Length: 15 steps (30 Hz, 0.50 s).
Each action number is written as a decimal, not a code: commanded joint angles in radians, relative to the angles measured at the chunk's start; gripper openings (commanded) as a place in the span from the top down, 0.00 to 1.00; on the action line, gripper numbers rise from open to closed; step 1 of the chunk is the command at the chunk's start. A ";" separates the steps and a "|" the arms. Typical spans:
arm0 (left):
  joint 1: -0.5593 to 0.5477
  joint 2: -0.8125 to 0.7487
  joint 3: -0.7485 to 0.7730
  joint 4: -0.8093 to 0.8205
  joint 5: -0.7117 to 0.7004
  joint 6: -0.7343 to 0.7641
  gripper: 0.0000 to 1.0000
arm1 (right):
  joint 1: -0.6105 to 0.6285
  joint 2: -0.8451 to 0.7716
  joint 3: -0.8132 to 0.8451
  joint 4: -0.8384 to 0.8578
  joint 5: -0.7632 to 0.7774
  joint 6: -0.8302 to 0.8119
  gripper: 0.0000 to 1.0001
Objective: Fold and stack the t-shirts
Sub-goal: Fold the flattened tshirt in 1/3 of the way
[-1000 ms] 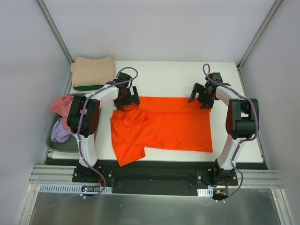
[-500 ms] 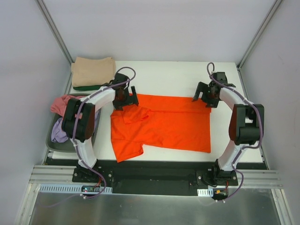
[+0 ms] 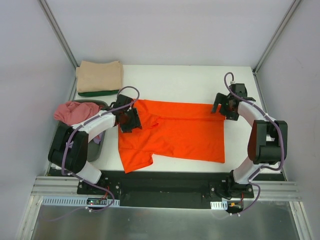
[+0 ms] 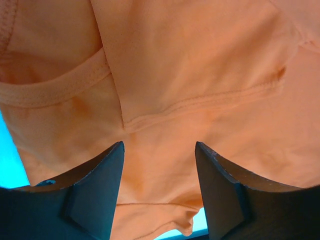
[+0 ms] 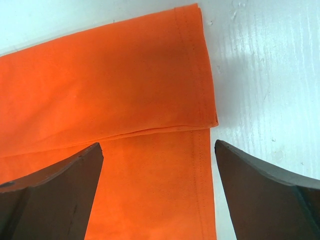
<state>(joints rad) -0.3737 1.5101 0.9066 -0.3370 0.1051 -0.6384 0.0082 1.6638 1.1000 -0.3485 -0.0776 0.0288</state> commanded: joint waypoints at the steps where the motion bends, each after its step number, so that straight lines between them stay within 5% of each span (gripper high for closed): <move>1: -0.007 0.056 0.008 0.039 0.022 -0.014 0.45 | -0.028 0.007 -0.003 0.042 0.019 -0.006 0.04; 8: -0.007 0.110 0.020 0.038 -0.002 -0.021 0.48 | -0.053 0.031 -0.009 0.054 0.002 0.003 0.04; 12: -0.007 0.127 0.035 0.041 0.008 -0.026 0.61 | -0.056 0.050 -0.003 0.057 -0.008 0.003 0.04; 15: -0.007 0.124 0.048 0.042 0.018 -0.023 0.62 | -0.056 0.063 0.000 0.054 -0.008 0.003 0.04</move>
<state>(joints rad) -0.3733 1.6299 0.9146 -0.3073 0.1047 -0.6479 -0.0418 1.7134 1.0981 -0.3157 -0.0784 0.0299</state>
